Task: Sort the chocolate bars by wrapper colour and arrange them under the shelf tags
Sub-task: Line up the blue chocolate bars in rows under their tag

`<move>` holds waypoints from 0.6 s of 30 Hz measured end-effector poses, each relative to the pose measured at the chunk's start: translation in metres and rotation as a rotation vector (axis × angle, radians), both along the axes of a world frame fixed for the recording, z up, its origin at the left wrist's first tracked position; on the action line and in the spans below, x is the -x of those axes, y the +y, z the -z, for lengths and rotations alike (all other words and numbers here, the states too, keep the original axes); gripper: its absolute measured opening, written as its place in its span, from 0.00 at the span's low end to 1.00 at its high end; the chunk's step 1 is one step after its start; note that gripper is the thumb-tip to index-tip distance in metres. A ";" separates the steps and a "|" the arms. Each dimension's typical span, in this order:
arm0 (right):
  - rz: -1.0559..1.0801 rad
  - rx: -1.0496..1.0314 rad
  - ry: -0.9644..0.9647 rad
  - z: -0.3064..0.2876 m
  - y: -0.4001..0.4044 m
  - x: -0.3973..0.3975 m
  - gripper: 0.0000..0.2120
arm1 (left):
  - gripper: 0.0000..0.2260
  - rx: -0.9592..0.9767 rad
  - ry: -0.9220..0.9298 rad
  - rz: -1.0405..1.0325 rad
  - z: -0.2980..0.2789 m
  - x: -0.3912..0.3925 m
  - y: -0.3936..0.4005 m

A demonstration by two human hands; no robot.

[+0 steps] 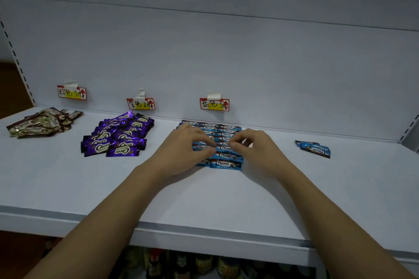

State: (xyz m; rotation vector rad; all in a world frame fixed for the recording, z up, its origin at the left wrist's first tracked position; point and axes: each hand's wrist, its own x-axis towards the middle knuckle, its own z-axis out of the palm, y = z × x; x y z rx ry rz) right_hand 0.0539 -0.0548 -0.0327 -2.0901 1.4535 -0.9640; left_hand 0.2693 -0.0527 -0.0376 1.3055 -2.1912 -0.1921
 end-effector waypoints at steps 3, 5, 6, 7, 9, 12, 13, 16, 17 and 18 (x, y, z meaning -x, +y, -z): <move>0.011 -0.027 0.050 -0.001 -0.005 0.010 0.06 | 0.14 0.063 -0.098 -0.023 -0.008 0.031 0.001; 0.029 -0.031 0.069 -0.008 -0.009 0.024 0.05 | 0.14 0.059 -0.095 0.004 -0.012 0.055 0.001; 0.050 -0.026 0.079 -0.012 -0.012 0.034 0.05 | 0.14 0.056 -0.086 0.018 -0.013 0.069 0.000; 0.078 -0.020 0.092 -0.016 -0.015 0.047 0.05 | 0.14 0.053 -0.074 0.030 -0.014 0.083 -0.001; 0.150 -0.012 0.118 -0.021 -0.020 0.080 0.05 | 0.13 0.040 -0.035 0.052 -0.013 0.113 -0.003; 0.288 -0.008 0.151 -0.024 -0.026 0.135 0.06 | 0.13 -0.017 0.006 0.086 -0.009 0.160 -0.015; 0.337 -0.012 0.155 -0.023 -0.027 0.151 0.06 | 0.14 -0.046 0.020 0.088 -0.007 0.175 -0.019; 0.456 0.007 0.112 -0.014 -0.028 0.188 0.07 | 0.14 -0.109 0.079 0.084 -0.003 0.213 -0.034; 0.483 0.016 0.072 -0.009 -0.028 0.197 0.08 | 0.13 -0.110 0.082 0.089 -0.002 0.226 -0.039; 0.502 0.021 0.032 -0.003 -0.026 0.204 0.08 | 0.13 -0.105 0.079 0.093 -0.002 0.236 -0.043</move>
